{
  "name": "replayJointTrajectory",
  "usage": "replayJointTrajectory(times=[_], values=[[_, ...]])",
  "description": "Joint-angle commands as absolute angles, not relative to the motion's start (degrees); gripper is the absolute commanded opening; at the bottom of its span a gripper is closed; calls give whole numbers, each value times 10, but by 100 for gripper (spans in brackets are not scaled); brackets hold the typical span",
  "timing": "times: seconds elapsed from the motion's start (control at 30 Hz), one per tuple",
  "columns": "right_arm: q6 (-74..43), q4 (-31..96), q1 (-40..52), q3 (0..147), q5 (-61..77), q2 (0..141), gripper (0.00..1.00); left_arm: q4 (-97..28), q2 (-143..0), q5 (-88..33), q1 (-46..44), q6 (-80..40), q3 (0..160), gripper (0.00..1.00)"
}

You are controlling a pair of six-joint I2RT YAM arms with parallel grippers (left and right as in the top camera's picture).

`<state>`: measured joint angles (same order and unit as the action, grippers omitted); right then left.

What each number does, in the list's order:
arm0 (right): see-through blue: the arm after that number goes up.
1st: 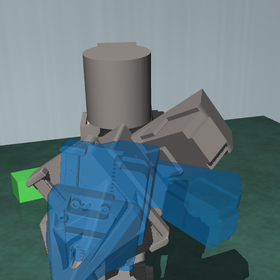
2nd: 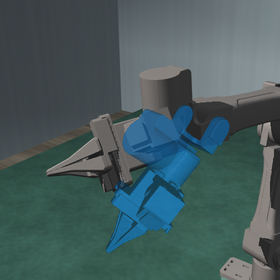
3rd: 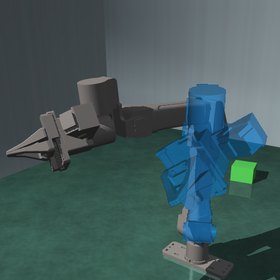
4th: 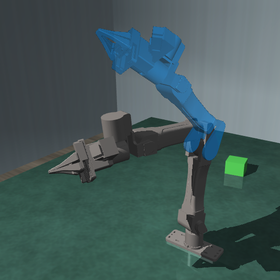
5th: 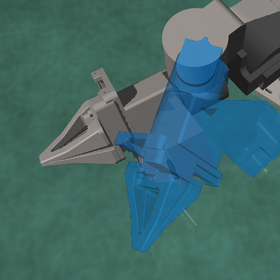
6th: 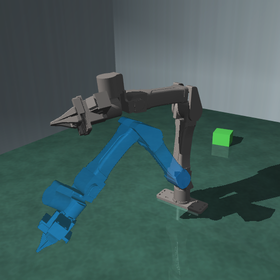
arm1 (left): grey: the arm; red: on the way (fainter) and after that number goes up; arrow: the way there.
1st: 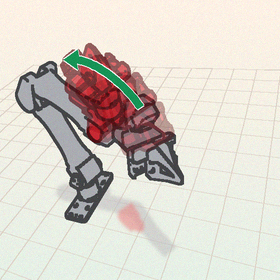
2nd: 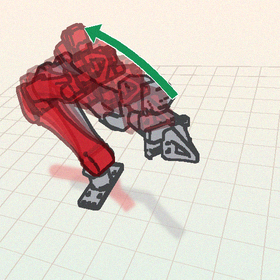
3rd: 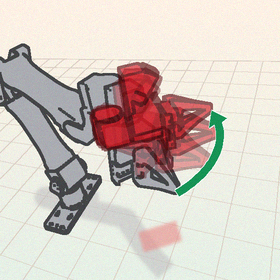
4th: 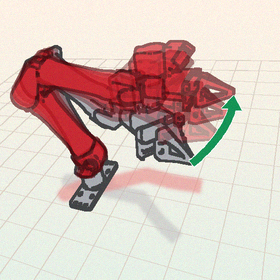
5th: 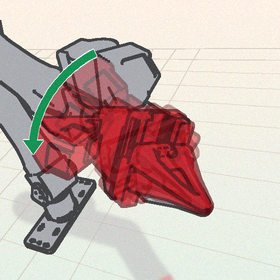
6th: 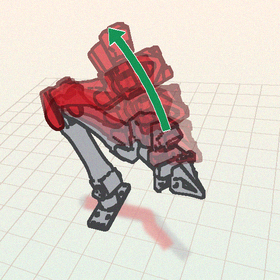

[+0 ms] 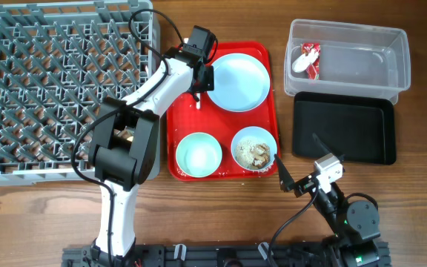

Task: Sort waste into correct bins and load items into the dishwasher rack
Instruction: 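Place the white spoon into the dish rack with the left gripper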

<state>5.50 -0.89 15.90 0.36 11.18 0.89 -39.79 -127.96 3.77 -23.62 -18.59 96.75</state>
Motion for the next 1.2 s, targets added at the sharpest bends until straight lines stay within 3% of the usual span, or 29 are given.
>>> replayJointTrajectory(times=[0.0, 0.1, 0.27, 0.4, 0.47, 0.5, 0.57, 0.63, 0.67, 0.87, 1.0, 1.17], values=[[60, -10, 155, 3, 121, 3, 100, -414, -1265, 33, -234, -185, 954, 4], [60, -10, 155, 3, 121, 3, 100, -453, -1194, 48, -233, -185, 958, 4], [60, -10, 155, 3, 121, 3, 100, -596, -1040, 222, -203, -136, 964, 4], [60, -10, 155, 3, 121, 3, 100, -632, -1037, 203, -159, -93, 955, 4], [60, -10, 155, 3, 121, 3, 100, -619, -1055, 156, -136, -94, 935, 9], [60, -10, 155, 3, 121, 3, 100, -608, -1062, 129, -126, -94, 929, 14], [60, -10, 155, 3, 121, 3, 100, -595, -1065, 97, -120, -94, 929, 40], [60, -10, 155, 3, 121, 3, 100, -596, -1052, 81, -126, -95, 942, 86], [60, -10, 155, 3, 121, 3, 100, -597, -1042, 75, -131, -98, 951, 89], [60, -10, 155, 3, 121, 3, 100, -610, -1001, 71, -233, -160, 966, 74], [60, -10, 155, 3, 121, 3, 100, -593, -1028, 71, -282, -236, 951, 55], [60, -10, 155, 3, 121, 3, 100, -581, -1069, 64, -290, -307, 949, 49]])
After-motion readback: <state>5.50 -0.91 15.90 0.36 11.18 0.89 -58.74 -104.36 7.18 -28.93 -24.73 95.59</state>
